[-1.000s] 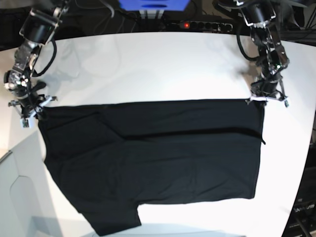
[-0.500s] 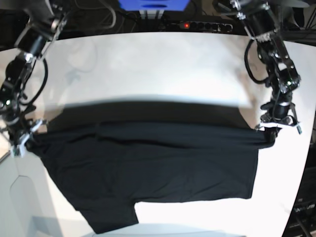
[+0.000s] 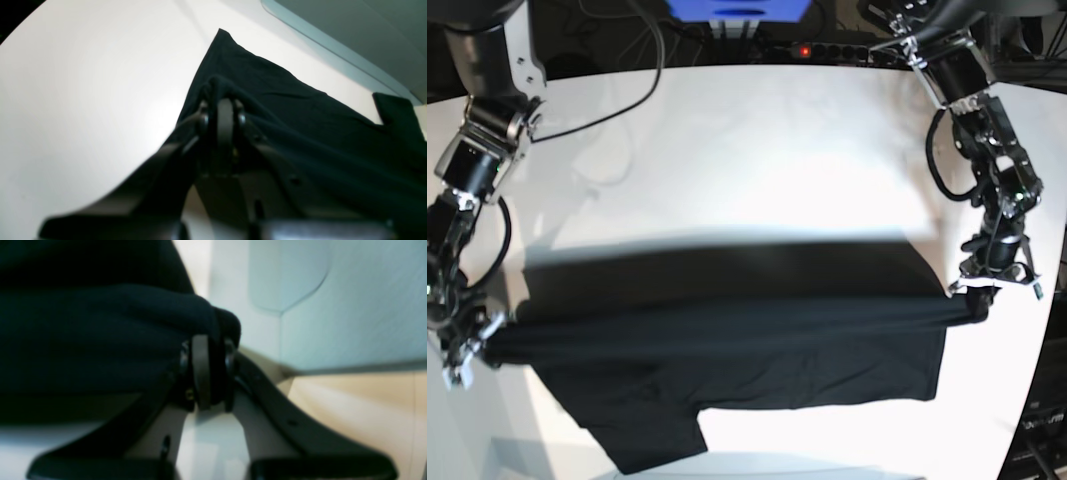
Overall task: Fold the T-shirt properly
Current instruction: 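Lay the shirt flat and open both grippers at its collar edge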
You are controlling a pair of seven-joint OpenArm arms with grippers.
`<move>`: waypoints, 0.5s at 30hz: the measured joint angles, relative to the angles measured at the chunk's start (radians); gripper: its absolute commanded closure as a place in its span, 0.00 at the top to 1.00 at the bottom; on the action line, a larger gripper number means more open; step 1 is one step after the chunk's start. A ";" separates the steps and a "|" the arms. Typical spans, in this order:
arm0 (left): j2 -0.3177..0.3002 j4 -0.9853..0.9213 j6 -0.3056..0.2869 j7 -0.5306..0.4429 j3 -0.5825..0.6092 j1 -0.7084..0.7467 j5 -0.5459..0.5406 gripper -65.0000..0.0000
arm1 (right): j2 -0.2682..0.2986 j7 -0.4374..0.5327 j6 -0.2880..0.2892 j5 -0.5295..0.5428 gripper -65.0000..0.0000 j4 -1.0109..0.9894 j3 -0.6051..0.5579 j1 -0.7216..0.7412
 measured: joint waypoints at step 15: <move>0.005 0.164 0.003 -0.005 0.000 0.361 0.000 0.00 | -0.030 0.013 0.004 0.000 0.00 0.332 0.063 -0.568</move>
